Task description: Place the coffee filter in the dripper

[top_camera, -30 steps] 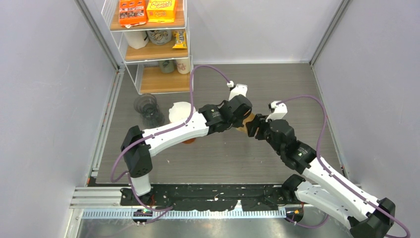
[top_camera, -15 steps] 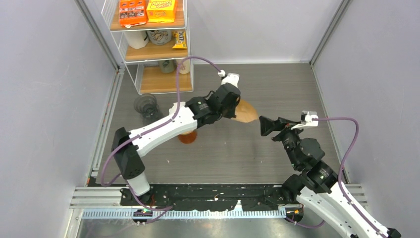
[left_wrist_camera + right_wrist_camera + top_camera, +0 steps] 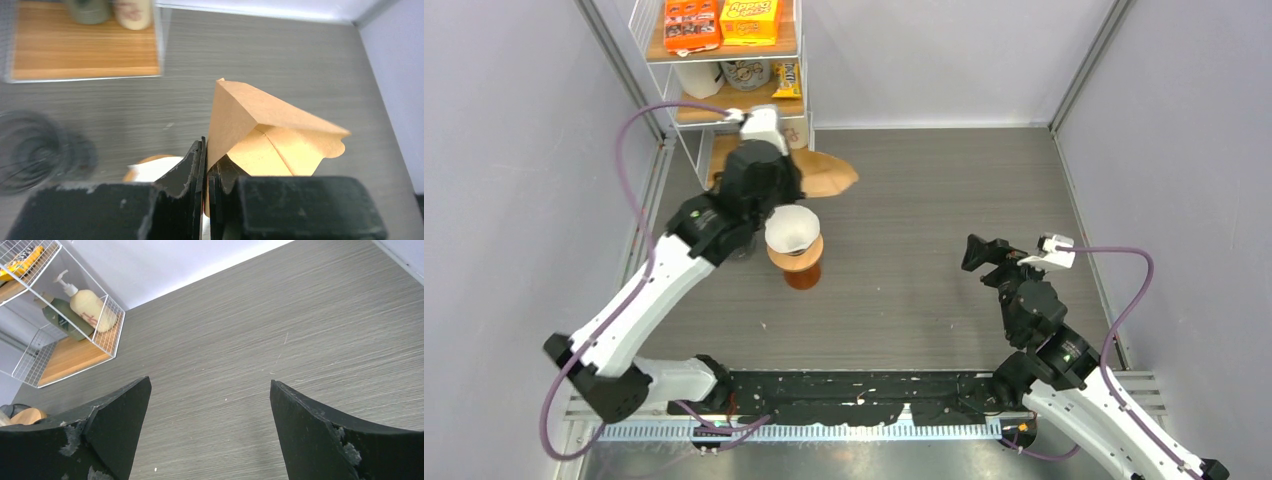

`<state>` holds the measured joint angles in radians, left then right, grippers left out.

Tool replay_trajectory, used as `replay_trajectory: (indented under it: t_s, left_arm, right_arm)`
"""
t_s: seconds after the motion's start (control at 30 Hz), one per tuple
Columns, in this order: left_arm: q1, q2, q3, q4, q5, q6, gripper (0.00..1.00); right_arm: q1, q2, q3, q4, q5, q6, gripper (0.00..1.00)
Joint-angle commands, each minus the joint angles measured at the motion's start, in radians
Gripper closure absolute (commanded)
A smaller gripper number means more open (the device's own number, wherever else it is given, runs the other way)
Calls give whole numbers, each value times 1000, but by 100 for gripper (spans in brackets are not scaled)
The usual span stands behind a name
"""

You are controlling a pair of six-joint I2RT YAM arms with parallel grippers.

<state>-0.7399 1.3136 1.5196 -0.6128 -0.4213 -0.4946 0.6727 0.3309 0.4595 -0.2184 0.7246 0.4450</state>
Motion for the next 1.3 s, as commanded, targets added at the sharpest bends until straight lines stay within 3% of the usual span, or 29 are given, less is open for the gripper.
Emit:
replay_trajectory:
  t_s: [0.0, 0.13, 0.33, 0.6, 0.87, 1.07, 1.27]
  left_arm:
    - [140, -142, -100, -51, -42, -43, 87]
    - [278, -233, -178, -91, -18, -69, 82]
    - [506, -271, -252, -164, 210, -142, 84]
    - [678, -229, -292, -171, 327, -236, 96]
    - [701, -223, -281, -154, 227, -312, 95]
    - [701, -246, -329, -192, 57, -466, 91]
    - [700, -248, -388, -114, 37, -518, 90]
  right_arm:
    - [0, -11, 7, -1, 72, 15, 4]
    - [0, 1, 12, -12, 70, 14, 4]
    - [-1, 31, 26, -17, 46, -11, 4]
    - [0, 48, 42, -32, 18, -24, 4]
    - [-1, 54, 41, -27, 24, -34, 5]
    - [0, 75, 42, -24, 27, -34, 4]
    - [-1, 93, 47, -25, 24, -44, 5]
